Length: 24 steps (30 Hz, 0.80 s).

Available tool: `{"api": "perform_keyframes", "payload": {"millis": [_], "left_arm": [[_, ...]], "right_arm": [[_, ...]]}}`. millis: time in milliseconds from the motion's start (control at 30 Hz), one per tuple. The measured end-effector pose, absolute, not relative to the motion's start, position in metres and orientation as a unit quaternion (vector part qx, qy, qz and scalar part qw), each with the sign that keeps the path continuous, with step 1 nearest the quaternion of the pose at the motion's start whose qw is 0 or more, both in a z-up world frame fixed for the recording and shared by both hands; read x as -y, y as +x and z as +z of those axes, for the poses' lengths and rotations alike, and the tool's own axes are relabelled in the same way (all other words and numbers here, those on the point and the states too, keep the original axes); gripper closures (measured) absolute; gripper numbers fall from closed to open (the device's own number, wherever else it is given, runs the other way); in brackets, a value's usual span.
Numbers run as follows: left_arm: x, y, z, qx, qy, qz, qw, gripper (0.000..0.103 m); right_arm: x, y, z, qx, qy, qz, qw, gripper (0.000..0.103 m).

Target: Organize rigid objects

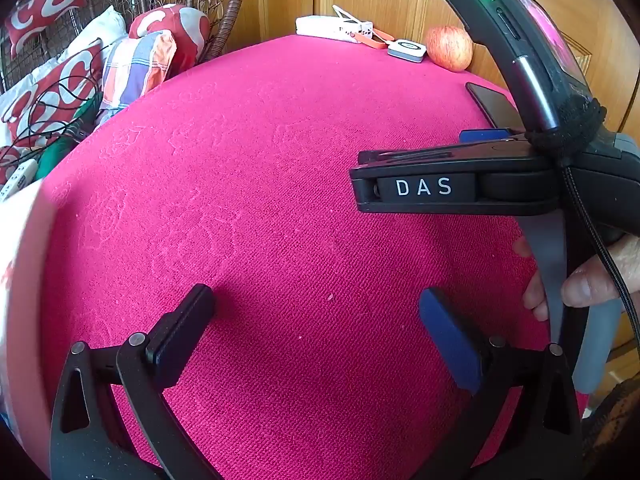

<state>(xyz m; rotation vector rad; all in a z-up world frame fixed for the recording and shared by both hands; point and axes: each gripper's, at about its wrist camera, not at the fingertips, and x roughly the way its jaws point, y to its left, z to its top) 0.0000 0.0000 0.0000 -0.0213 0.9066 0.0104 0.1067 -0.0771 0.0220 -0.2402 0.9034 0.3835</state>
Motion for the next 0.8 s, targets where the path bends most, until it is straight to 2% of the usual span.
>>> {"api": "perform_keyframes", "payload": {"millis": [800], "left_arm": [[0.0003, 0.0008, -0.0015, -0.438, -0.011, 0.005, 0.899, 0.000]], "right_arm": [[0.0767, 0.1092, 0.0237, -0.431, -0.113, 0.185, 0.876, 0.000]]}}
